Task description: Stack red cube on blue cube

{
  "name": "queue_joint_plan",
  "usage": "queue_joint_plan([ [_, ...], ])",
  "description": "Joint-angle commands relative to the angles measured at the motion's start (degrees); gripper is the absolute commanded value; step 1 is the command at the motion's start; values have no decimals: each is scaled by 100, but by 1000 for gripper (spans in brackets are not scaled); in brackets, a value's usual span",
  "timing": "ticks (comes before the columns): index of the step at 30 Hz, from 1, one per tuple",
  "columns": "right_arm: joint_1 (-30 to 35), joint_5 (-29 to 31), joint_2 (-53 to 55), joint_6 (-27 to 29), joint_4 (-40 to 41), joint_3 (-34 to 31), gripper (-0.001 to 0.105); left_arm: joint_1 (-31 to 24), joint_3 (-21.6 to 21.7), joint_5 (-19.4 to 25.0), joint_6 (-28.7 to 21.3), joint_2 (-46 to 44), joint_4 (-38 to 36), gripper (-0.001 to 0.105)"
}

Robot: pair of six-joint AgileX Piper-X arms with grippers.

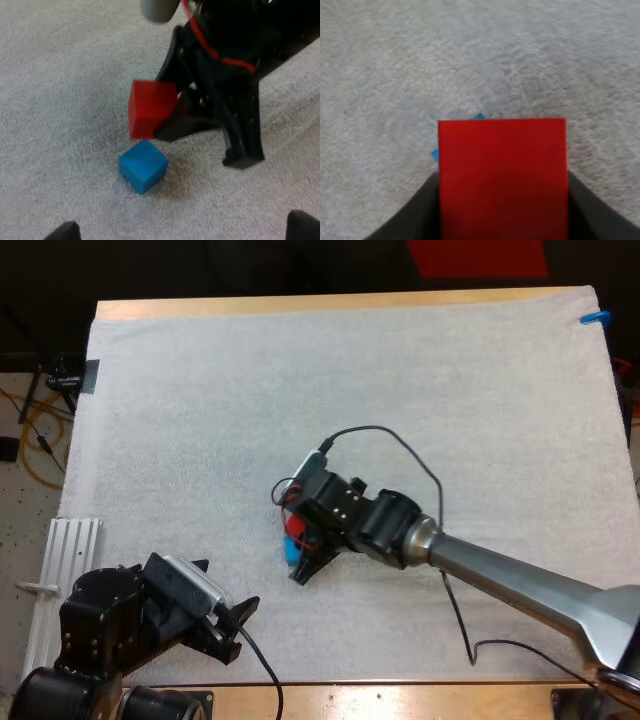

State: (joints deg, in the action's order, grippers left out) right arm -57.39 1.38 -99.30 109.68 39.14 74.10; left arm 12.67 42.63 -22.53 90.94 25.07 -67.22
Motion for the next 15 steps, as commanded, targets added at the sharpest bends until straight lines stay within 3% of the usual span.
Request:
queue_joint_plan([
  [1, -70, -77, -28, -2, -19, 50, 0, 25, 36, -45, 5, 2, -21, 77],
  [10, -183, -138, -409, -37, -84, 50, 0, 25, 36, -45, 5, 2, -21, 77],
  [15, -183, 183, -563, -37, -95, 50, 0, 25, 36, -45, 5, 2, -21, 77],
])
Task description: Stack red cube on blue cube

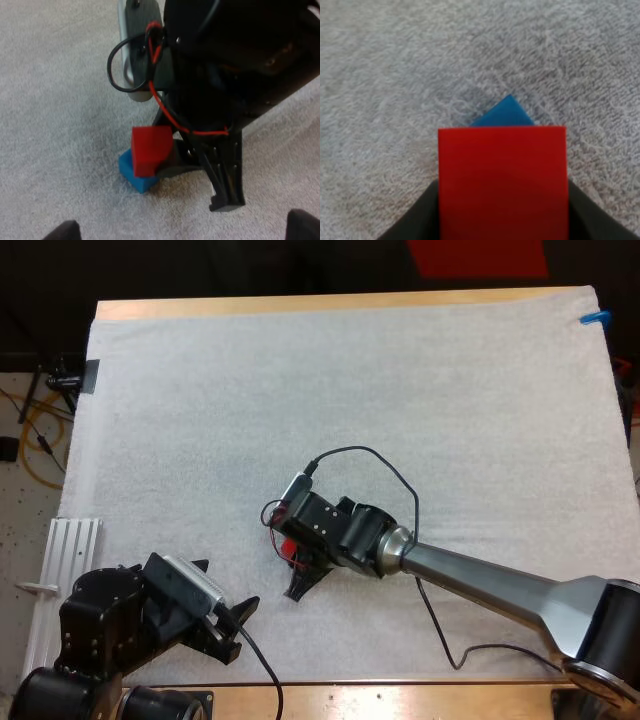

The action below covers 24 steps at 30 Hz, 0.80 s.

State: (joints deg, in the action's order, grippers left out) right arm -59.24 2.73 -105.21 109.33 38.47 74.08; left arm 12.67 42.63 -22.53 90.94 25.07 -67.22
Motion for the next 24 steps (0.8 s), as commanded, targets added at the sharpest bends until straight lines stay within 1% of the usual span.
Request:
queue_joint_plan([
  [1, 3, 46, 24, -2, -42, 51, 0, 25, 36, -45, 5, 2, -21, 77],
  [4, 3, 46, 26, -2, -79, 51, 2, 25, 36, -45, 5, 2, -21, 77],
  [5, 3, 77, 26, -2, -95, 51, 7, 25, 36, -45, 5, 2, -21, 77],
  [6, 3, 98, 26, -2, -94, 51, 15, 25, 36, -45, 5, 2, -21, 77],
  [7, 3, 96, 26, -2, -94, 51, 18, 25, 36, -45, 5, 2, -21, 77],
  [9, 3, 97, 26, -2, -94, 51, 35, 25, 36, -45, 5, 2, -21, 77],
  [12, 3, 97, 26, -2, -175, 51, 53, 25, 36, -45, 5, 2, -21, 77],
  [15, 3, 97, 26, -2, -306, 51, 58, 25, 36, -45, 5, 2, -21, 77],
  [19, 3, 111, 26, -2, -353, 51, 58, 25, 36, -45, 5, 2, -21, 77],
  [24, -34, 120, 144, -15, -165, 56, 58, 25, 36, -45, 5, 2, -21, 77],
])
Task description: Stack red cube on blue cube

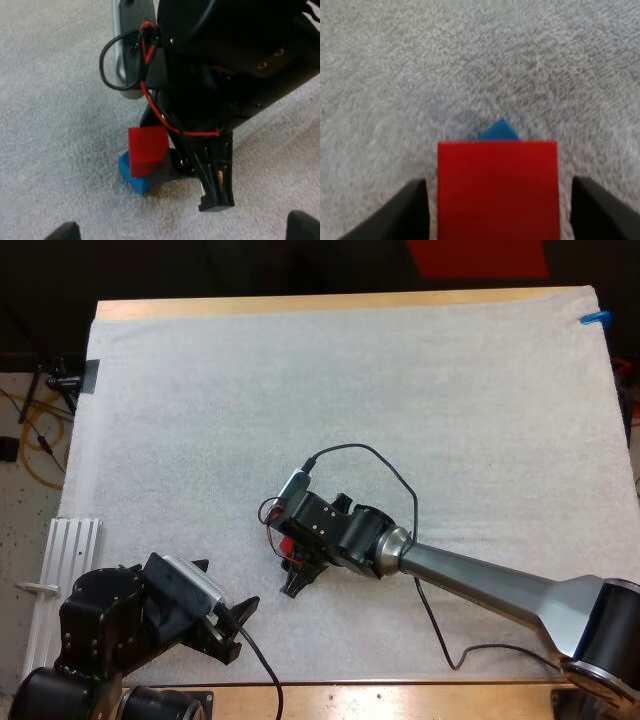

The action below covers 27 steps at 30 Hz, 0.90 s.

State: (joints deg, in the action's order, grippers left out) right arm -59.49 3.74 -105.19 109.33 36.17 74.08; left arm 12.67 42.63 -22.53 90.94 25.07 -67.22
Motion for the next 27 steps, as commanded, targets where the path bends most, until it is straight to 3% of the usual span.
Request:
queue_joint_plan([
  [1, -16, 32, 183, -15, 92, 56, 58, 25, 36, -45, 5, 2, -21, 77],
  [11, -19, 34, 1311, -271, 367, 56, 58, 25, 36, -45, 14, 2, 84, 77],
  [16, 346, 43, 1738, -271, 349, 56, 58, -5, 36, 3, 104, 75, 916, 77],
  [22, 1675, -32, 1926, -441, 349, 56, 58, -114, 36, 3, 340, 544, 1832, 77],
  [27, 3074, -374, 2108, -661, 365, 40, 58, -869, 36, 3, 356, 1095, 2483, 77],
])
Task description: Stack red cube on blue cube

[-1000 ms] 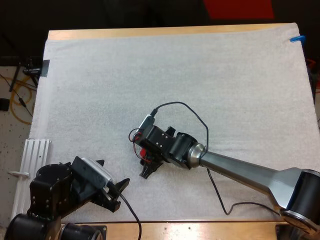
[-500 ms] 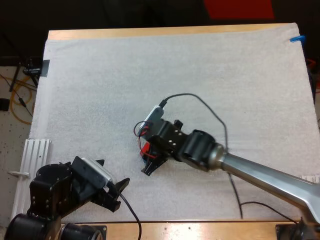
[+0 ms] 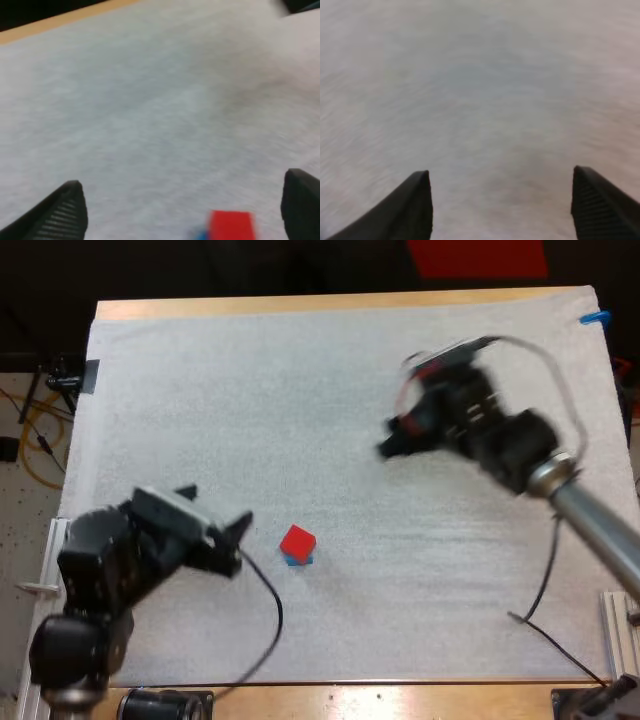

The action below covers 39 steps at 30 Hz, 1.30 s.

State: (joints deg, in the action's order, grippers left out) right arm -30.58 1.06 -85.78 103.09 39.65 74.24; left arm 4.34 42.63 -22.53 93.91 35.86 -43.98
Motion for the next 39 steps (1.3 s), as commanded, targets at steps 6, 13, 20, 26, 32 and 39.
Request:
queue_joint_plan([
  [6, 1560, -156, 590, 98, 288, 24, 58, -949, 280, -9, -15, 210, 262, 77],
  [13, 3095, -590, 1413, 577, 847, 24, 58, -991, 548, 2, -31, 183, 258, 77],
  [20, 3838, -641, 2435, 692, 879, -247, 58, -991, 588, 2, -31, 23, 121, 77],
  [26, 3746, -645, 3745, 773, 905, -1230, 58, -991, 588, 13, -31, -641, 24, 77],
  [32, 3300, -645, 5096, 779, 905, -2266, 58, -850, 468, 112, -31, -1584, -200, 77],
  [39, 2912, -645, 6795, 310, 955, -3201, 58, -852, 114, 135, -31, -2978, -637, 77],
])
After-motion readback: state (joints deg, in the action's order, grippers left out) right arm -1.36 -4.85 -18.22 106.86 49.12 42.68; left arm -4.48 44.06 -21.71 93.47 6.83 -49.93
